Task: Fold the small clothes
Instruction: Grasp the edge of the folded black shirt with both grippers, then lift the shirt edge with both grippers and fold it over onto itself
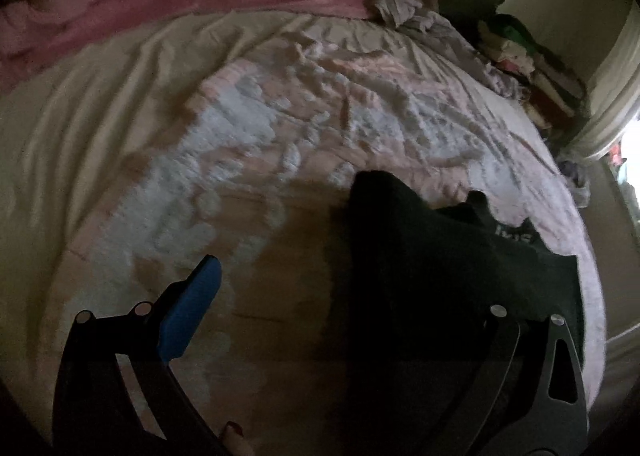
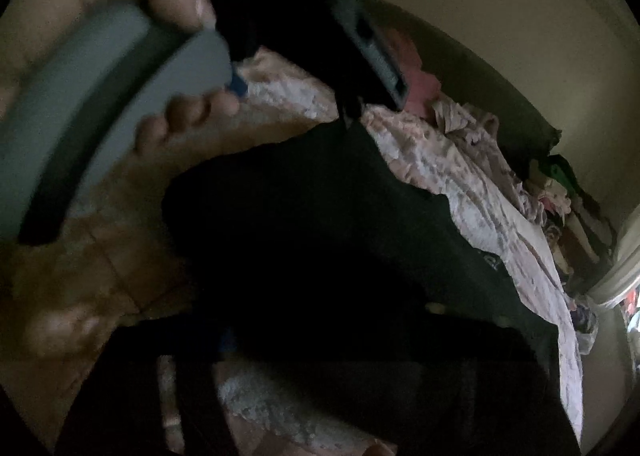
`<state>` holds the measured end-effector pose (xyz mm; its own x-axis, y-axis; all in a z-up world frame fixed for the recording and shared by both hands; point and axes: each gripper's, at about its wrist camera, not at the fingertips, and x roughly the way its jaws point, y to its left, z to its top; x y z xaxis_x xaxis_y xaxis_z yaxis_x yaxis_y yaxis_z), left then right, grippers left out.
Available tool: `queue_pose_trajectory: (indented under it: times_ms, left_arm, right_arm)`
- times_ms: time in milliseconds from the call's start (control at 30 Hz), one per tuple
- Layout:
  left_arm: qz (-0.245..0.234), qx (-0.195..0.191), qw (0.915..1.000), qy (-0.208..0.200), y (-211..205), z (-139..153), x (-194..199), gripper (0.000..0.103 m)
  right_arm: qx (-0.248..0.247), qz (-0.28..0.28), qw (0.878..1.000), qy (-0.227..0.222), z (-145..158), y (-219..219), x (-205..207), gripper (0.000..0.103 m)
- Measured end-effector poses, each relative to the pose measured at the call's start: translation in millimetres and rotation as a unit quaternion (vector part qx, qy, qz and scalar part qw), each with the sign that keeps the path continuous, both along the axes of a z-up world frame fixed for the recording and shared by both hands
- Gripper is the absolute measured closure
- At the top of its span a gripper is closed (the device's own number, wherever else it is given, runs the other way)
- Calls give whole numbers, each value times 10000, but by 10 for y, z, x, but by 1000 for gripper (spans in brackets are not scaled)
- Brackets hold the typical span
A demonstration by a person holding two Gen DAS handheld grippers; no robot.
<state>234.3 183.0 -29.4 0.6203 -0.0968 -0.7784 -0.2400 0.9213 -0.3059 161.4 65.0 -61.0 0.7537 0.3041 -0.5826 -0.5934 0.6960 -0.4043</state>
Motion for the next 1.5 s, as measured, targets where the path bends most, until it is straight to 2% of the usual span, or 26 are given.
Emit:
queue_pose_trajectory:
  times_ms: [67, 167, 300, 433, 500, 567, 600, 667, 733, 867, 1167, 1500]
  left_arm:
    - [-62, -132, 9999, 67, -17, -52, 23, 9]
    - [-144, -312, 9994, 101, -48, -106, 43, 9]
    - [-275, -557, 9980, 87, -100, -134, 32, 10]
    - [-394, -726, 9966, -32, -197, -118, 21, 10]
    - [-506, -936, 9943, -43, -245, -124, 14, 19]
    - [-579, -1063, 9927, 5, -284, -141, 23, 37]
    - [-623, -1087, 9921, 20, -310, -149, 28, 41]
    - [-693, -1084, 9917, 33, -375, -149, 28, 61]
    - [-761, -1094, 9911, -2, -426, -129, 18, 76]
    - [-778, -847, 9933, -123, -532, -18, -24, 85]
    - [-765, -513, 9955, -225, -821, 346, -73, 86]
    - [-1013, 3, 9942, -372, -1505, 789, -18, 86]
  right_arm:
    - [256, 22, 9996, 134, 59, -70, -1, 82]
    - [662, 60, 9973, 299, 146, -210, 32, 91]
    - [1010, -8, 9943, 336, 242, -324, 29, 92]
    - [1073, -24, 9938, 273, 267, -350, 8, 93]
    - [1061, -14, 9941, 234, 269, -357, -3, 93]
    - [1021, 0, 9946, 175, 260, -363, -14, 94]
    - [1006, 6, 9948, 149, 257, -365, -21, 94]
    - [1025, -8, 9946, 165, 252, -388, -35, 95]
    - [1052, -33, 9943, 177, 254, -417, -37, 95]
    - [1221, -106, 9921, 260, 290, -503, -41, 96]
    - [1718, -395, 9840, 256, 506, -854, -68, 96]
    - [2324, -889, 9681, 289, 693, -1430, -121, 97]
